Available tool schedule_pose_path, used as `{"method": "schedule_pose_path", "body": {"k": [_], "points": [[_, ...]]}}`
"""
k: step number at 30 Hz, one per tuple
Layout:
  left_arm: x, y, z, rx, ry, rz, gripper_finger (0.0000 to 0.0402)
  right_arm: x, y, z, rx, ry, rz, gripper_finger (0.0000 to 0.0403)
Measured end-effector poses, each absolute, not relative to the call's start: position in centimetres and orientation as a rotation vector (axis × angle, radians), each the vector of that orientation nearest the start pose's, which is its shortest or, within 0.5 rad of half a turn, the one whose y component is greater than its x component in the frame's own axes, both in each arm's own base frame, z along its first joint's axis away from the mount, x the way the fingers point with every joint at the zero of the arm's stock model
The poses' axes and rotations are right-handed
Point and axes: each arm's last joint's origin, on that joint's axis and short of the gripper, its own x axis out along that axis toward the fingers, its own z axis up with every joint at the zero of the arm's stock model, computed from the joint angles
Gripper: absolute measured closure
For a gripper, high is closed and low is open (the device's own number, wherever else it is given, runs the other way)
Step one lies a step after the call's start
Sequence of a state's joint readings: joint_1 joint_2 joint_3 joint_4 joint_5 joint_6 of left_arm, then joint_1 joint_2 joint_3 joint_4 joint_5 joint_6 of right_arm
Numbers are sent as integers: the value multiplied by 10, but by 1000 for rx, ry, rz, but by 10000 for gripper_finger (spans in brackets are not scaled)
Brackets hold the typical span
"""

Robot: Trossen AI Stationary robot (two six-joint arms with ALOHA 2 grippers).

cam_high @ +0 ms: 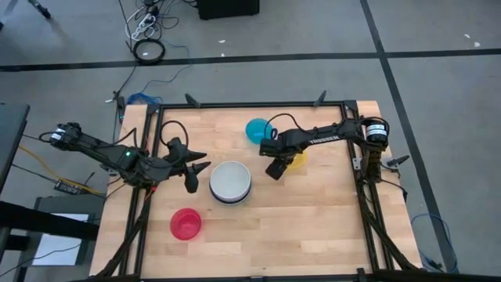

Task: Nest bowls inside each other
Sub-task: Stack the yellow bowl on top of the white bowl

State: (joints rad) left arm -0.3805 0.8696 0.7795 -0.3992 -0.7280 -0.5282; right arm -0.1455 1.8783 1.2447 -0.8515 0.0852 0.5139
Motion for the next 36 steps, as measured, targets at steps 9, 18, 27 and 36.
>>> {"method": "schedule_pose_path", "body": {"k": [9,18,27,36], "points": [[173,-48,301,-258,311,438,234,346,-33,205,302,1435,-543,400],[173,-47,303,-250,271,502,234,390,20,291,213,1044,-360,402],[174,-47,306,-265,246,498,234,410,48,314,237,799,-147,403],[174,-47,306,-266,245,499,234,412,60,312,232,767,-82,400]]}}
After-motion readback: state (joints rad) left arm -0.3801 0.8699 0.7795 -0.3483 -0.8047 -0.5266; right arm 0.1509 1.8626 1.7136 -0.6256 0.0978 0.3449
